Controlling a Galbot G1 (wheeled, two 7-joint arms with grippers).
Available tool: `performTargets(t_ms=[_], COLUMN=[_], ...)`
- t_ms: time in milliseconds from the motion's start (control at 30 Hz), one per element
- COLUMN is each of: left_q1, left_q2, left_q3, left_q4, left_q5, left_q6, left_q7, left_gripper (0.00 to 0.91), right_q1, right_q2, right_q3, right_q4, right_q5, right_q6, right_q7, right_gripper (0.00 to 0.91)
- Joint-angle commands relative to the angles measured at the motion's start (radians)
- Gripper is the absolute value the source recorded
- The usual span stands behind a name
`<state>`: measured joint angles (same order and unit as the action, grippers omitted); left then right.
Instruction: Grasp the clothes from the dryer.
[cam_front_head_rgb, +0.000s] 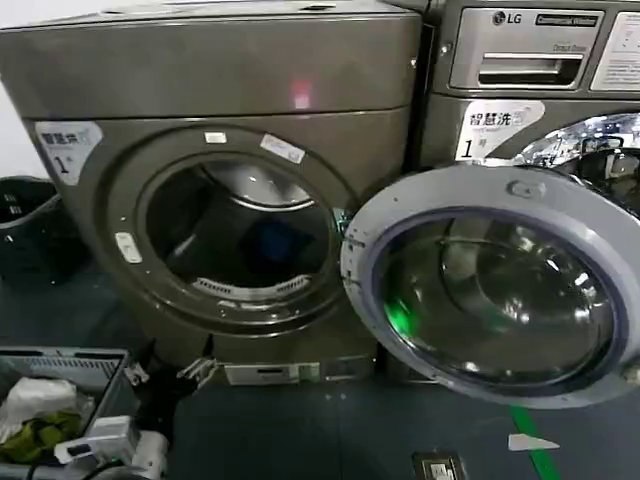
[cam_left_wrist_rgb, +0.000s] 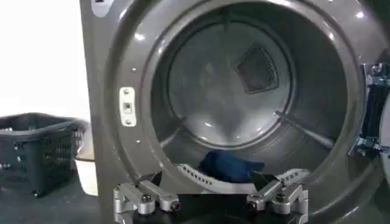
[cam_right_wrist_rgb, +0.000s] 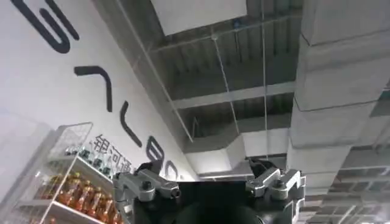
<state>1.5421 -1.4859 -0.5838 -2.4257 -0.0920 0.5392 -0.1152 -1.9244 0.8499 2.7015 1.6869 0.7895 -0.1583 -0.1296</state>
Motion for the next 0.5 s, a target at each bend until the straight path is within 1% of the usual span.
performTargets(t_ms=[33, 500], left_q1=[0.000, -0.005], left_q2=[-0.001, 0.000], left_q3=[-0.001, -0.002], left_q4=[-0.001, 0.003], left_q5=[0.001, -0.001], left_q6=[-0.001, 0.000], left_q7=[0.000, 0.000], left_gripper=[0.907, 0.907], right_q1=[0.001, 0.006], right_q2=[0.001, 0.007], right_q3=[0.000, -0.004], right_q4=[0.000, 0.001], right_q5=[0.000, -0.002], right_q6=[0.001, 0.009], right_q7=[0.000, -0.003], right_gripper=[0.907, 0.907])
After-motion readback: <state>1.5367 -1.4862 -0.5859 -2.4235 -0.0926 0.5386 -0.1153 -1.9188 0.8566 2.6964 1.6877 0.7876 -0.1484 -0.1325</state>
